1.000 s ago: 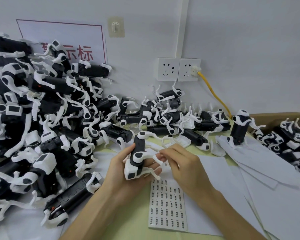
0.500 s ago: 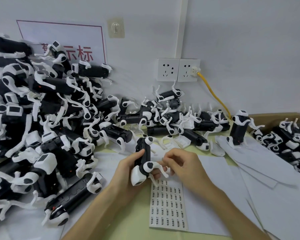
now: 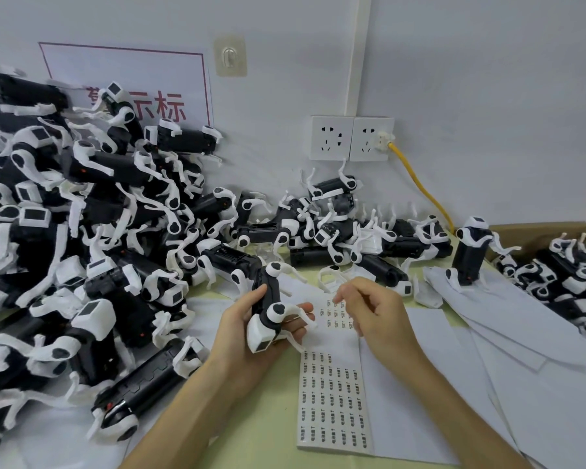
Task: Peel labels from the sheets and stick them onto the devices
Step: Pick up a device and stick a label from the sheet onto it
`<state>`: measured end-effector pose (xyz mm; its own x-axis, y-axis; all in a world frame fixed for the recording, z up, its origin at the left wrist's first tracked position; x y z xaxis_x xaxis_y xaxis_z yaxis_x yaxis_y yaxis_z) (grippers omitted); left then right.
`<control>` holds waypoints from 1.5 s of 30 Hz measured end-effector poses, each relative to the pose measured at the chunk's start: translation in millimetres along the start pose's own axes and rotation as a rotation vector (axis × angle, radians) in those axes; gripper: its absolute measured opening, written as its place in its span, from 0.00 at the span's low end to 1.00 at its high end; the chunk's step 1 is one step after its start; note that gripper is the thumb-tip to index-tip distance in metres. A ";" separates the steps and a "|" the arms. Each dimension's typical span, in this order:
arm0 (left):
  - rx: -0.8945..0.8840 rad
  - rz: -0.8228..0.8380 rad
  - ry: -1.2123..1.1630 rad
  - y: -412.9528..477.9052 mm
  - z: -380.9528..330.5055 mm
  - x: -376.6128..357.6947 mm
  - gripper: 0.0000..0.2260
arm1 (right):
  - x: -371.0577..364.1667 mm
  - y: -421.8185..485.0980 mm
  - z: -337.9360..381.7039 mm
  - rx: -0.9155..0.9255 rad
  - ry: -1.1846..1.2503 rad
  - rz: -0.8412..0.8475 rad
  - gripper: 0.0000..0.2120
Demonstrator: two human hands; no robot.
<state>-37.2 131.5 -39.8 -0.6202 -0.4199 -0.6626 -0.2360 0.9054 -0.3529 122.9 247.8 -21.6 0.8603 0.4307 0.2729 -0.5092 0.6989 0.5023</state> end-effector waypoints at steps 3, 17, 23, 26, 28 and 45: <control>0.007 0.012 0.008 -0.6 0.4 -0.2 0.25 | -1.5 1.0 0.5 -0.016 0.098 0.033 0.09; 0.011 -0.014 0.048 -2.6 1.9 0.2 0.33 | -2.7 1.0 11.6 -0.053 0.109 0.039 0.26; 0.011 -0.013 0.052 -1.9 2.9 1.0 0.31 | -6.5 0.2 4.5 -0.117 0.169 0.082 0.17; 0.013 -0.017 0.043 -0.2 2.7 2.1 0.31 | -5.1 1.0 2.4 -0.107 0.192 0.066 0.16; 0.013 -0.008 0.034 0.4 2.5 2.3 0.32 | -4.6 2.0 1.2 -0.102 0.194 0.079 0.14; 0.002 -0.035 0.065 1.7 1.9 5.7 0.30 | -4.0 1.0 10.2 -0.153 0.387 0.040 0.13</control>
<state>-39.8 130.6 -45.4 -0.6592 -0.4463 -0.6051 -0.2573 0.8901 -0.3762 119.2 240.9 -13.8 0.7815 0.6217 -0.0535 -0.5652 0.7415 0.3616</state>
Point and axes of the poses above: each hand's wrist, its own y-axis towards the middle knuckle, its own x-axis out of the back of the hand, z = x × y, the point moved 4 cm from there along y, towards the middle knuckle, and after that the axes turned 6 degrees about x, right-handed, at the moved point
